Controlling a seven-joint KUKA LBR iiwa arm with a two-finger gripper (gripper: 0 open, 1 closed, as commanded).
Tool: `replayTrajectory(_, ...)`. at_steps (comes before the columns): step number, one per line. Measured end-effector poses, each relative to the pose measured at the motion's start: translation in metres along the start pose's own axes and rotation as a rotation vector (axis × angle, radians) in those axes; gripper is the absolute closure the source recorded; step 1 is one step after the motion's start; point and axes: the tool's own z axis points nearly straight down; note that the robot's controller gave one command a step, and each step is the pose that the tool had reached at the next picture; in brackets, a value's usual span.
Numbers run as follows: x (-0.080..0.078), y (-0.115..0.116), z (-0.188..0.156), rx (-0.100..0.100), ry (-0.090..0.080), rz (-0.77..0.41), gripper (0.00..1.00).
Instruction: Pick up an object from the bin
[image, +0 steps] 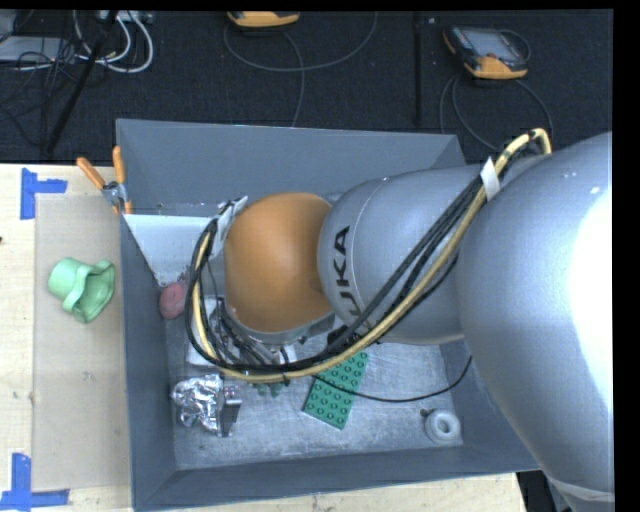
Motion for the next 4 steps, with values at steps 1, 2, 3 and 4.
replayTrajectory(1,-0.017,0.012,0.073,-0.003,-0.011,-0.130,0.00)
replayTrajectory(2,-0.020,0.013,0.066,-0.006,-0.020,-0.125,1.00)
replayTrajectory(3,-0.018,0.007,-0.031,-0.004,-0.017,-0.166,1.00)
replayTrajectory(4,-0.024,0.016,-0.085,-0.004,-0.017,-0.175,1.00)
